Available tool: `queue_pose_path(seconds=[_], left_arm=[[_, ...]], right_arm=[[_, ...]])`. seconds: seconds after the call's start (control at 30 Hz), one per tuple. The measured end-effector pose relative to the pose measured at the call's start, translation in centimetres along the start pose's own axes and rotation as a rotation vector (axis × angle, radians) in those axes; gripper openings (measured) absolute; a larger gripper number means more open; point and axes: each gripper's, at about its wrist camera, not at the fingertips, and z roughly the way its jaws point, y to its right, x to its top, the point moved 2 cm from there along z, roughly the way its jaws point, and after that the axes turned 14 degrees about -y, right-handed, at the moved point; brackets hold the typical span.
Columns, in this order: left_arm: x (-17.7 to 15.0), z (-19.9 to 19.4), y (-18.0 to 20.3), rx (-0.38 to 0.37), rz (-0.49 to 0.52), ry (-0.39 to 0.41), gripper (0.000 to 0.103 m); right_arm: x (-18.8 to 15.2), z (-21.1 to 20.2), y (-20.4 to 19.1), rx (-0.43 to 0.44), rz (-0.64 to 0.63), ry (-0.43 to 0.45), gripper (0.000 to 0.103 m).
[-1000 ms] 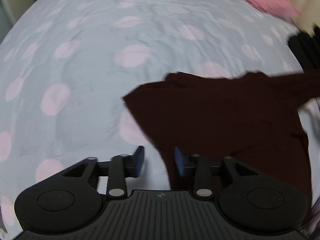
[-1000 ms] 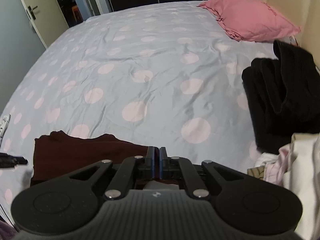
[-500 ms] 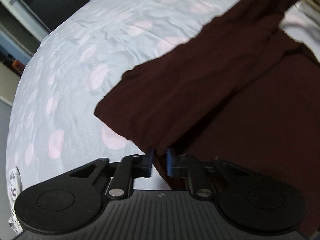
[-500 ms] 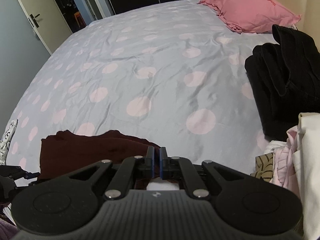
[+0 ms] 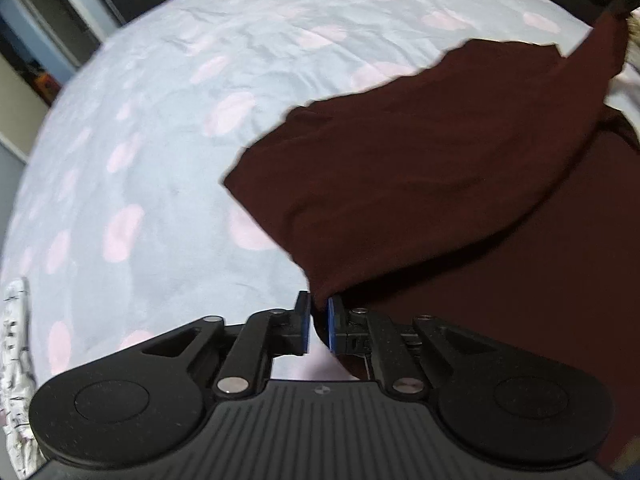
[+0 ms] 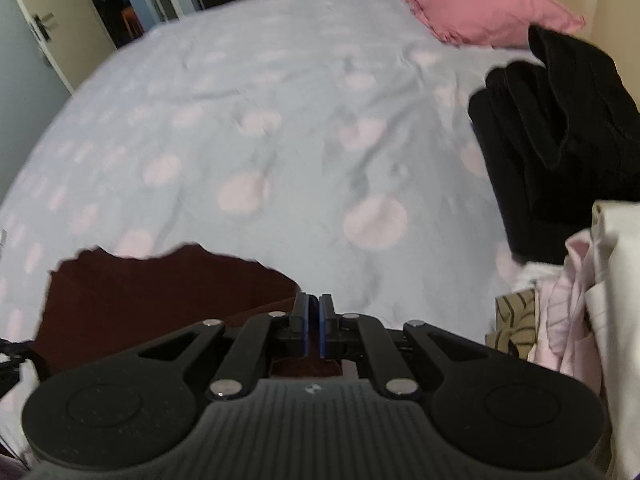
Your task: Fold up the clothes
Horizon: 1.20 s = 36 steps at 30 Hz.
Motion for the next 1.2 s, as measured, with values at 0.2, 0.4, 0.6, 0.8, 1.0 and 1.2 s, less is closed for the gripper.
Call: queue_pose_path(seconds=[0.2, 0.4, 0.6, 0.8, 1.0, 1.2], left_arm=[[0.6, -3.0, -2.0, -0.143, -0.041, 0.063, 0.021], [2.9, -3.9, -5.8, -0.209, -0.175, 0.109, 0.036], [6.5, 1.9, -9.3, -0.284, -0.38, 0.064, 0.041], [6.6, 5.2, -10.2, -0.37, -0.491, 0.103, 0.008], [5.7, 3.5, -10.7, -0.35, -0.505, 0.192, 0.002], [5.7, 3.9, -11.8, -0.314, -0.562, 0.205, 0.002]], right_arm=[[-0.5, 2.0, 0.2, -0.028, -0.012, -0.055, 0.006], [-0.4, 2.5, -0.1, -0.016, -0.023, -0.07, 0.006], [-0.2, 2.6, -0.5, -0.013, -0.032, -0.073, 0.006], [-0.2, 3.2, 0.1, -0.023, -0.018, -0.089, 0.006], [0.0, 2.8, 1.3, -0.011, 0.015, -0.089, 0.006], [1.4, 3.4, 2.1, -0.027, 0.059, -0.068, 0.006]])
